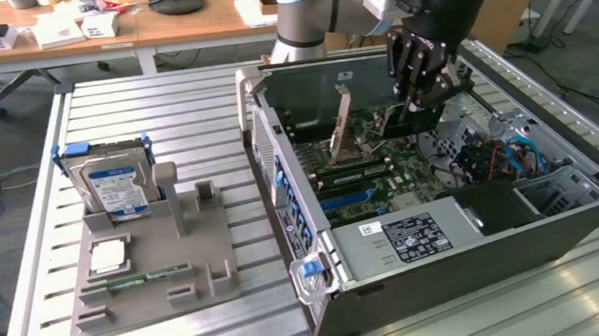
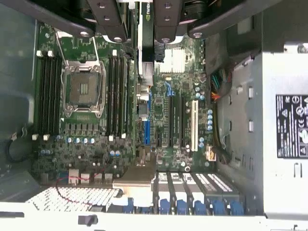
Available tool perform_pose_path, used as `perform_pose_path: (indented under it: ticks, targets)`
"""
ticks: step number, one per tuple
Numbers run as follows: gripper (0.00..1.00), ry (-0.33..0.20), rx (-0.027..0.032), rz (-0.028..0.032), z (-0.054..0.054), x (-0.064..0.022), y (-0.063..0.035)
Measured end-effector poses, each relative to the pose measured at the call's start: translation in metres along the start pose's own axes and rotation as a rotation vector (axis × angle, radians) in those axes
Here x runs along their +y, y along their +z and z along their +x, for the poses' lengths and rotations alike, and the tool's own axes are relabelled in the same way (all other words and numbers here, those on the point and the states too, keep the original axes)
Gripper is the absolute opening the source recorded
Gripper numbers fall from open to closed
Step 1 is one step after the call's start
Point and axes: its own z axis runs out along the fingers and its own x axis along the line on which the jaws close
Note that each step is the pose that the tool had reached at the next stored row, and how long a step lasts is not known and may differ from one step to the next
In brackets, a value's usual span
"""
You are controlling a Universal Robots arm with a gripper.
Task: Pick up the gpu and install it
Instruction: 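Insert the gpu into the slot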
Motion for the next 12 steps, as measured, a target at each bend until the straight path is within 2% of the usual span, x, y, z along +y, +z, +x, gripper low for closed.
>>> perform_pose_path:
  ticks: [3, 12]
  targets:
    - [0.26, 0.0, -0.0002, 0.0001, 0.0, -0.0104, 0.0003]
    - [0.26, 0.0, -0.0005, 0.0, 0.0, -0.0108, 0.0003]
